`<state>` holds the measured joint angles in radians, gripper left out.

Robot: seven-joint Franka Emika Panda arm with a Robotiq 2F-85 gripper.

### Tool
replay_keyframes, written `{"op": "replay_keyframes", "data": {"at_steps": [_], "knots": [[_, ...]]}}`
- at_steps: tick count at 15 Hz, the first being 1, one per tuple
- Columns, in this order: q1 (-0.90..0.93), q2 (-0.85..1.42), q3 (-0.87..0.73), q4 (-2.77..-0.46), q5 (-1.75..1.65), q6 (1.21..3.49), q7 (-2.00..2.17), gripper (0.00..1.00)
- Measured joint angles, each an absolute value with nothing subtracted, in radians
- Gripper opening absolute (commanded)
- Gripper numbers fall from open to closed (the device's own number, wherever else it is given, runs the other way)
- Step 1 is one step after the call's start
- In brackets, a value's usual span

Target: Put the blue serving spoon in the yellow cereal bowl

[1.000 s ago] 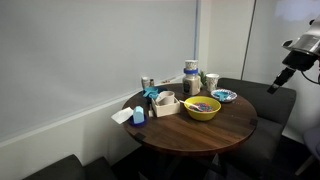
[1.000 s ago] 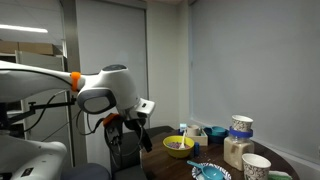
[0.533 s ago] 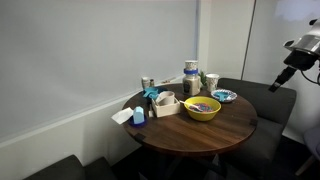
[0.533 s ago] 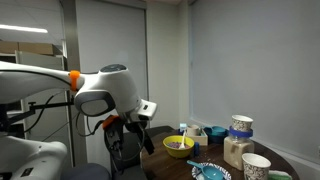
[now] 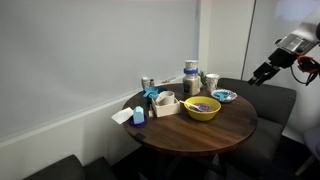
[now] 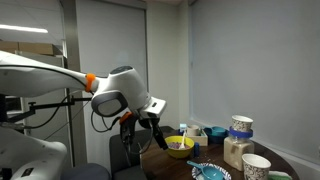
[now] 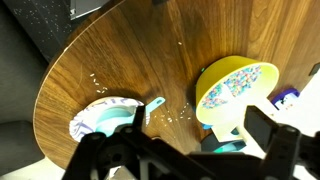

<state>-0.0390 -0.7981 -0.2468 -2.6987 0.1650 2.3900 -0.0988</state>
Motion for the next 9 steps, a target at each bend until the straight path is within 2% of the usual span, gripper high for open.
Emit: {"op": "replay_keyframes", "data": {"at_steps": [9], "knots": [[-0.039,-0.426,-0.235,-2.539,0.27,2.553,0.073,1.0]]}}
